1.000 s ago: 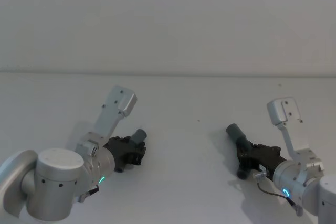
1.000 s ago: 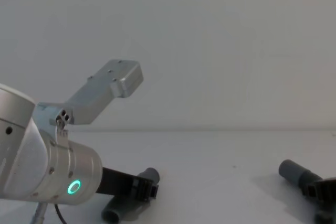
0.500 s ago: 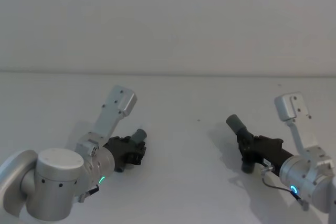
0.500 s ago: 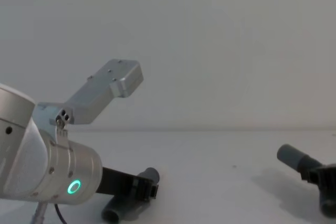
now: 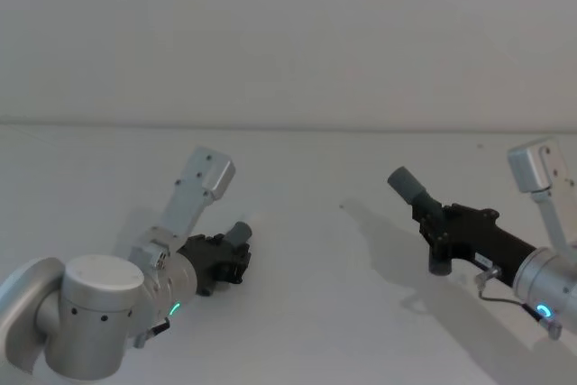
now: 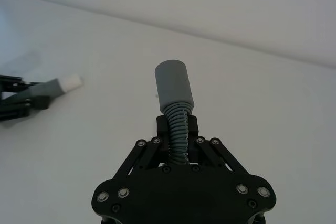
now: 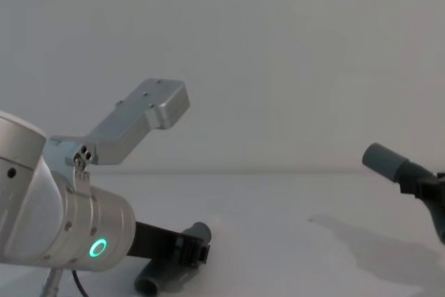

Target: Use both hands to pick up one end of the pipe from the table, align the ends, and insert them.

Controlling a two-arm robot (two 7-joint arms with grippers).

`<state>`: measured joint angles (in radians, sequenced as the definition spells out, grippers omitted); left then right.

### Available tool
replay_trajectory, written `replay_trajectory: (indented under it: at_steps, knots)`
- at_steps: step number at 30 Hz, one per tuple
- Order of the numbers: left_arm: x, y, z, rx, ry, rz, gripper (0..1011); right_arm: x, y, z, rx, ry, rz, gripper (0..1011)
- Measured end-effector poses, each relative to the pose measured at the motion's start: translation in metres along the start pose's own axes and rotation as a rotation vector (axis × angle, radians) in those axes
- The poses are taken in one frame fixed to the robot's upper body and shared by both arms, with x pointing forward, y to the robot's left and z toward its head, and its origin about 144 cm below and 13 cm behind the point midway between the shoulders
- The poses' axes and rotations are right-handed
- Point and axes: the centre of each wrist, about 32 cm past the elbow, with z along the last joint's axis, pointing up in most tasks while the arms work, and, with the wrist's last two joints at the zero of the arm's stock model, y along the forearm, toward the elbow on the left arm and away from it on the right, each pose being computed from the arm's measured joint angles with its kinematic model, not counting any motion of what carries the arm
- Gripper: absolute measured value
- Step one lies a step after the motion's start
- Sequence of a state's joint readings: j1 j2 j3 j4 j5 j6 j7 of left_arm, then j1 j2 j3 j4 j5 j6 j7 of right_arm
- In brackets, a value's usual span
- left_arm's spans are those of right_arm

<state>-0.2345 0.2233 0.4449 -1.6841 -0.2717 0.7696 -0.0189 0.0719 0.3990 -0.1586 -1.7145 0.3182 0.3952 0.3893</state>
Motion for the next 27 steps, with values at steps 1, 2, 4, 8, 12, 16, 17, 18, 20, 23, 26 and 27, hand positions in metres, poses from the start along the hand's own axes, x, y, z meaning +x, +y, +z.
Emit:
replay_trajectory:
  at_steps: [1, 2, 4, 8, 12, 16, 17, 18, 20, 23, 26, 27]
  knots:
    - [0.0, 0.0, 0.0, 0.0, 0.0, 0.0, 370, 0.005, -0.002, 0.0, 0.01, -0.01, 0.018, 166]
    - [0.0, 0.0, 0.0, 0.0, 0.0, 0.0, 370, 0.007, -0.003, 0.0, 0.017, -0.013, 0.03, 166]
    - [0.0, 0.0, 0.0, 0.0, -0.005, -0.001, 370, 0.015, -0.005, 0.001, 0.033, -0.028, 0.063, 164]
    - [0.0, 0.001, 0.001, -0.001, -0.018, -0.002, 369, 0.028, -0.01, 0.002, 0.057, -0.054, 0.115, 164]
    - [0.0, 0.004, 0.004, -0.002, -0.039, -0.003, 369, 0.042, -0.014, 0.002, 0.081, -0.082, 0.176, 166]
    - [0.001, 0.007, 0.007, -0.005, -0.065, -0.003, 369, 0.057, -0.017, 0.002, 0.102, -0.111, 0.233, 166]
    - [0.002, 0.01, 0.009, -0.013, -0.079, -0.004, 369, 0.059, -0.018, 0.001, 0.105, -0.116, 0.243, 166]
    - [0.003, 0.011, 0.011, -0.017, -0.085, -0.005, 369, 0.065, -0.019, 0.002, 0.115, -0.127, 0.266, 166]
    - [0.004, 0.014, 0.014, -0.029, -0.108, -0.012, 369, 0.074, -0.021, 0.001, 0.127, -0.146, 0.301, 166]
    - [0.007, 0.019, 0.019, -0.048, -0.137, -0.024, 369, 0.084, -0.023, 0.0, 0.145, -0.171, 0.345, 166]
    - [0.011, 0.025, 0.023, -0.071, -0.168, -0.036, 369, 0.094, -0.024, -0.002, 0.163, -0.195, 0.39, 164]
    - [0.012, 0.027, 0.024, -0.075, -0.174, -0.04, 369, 0.094, -0.024, -0.002, 0.163, -0.195, 0.39, 164]
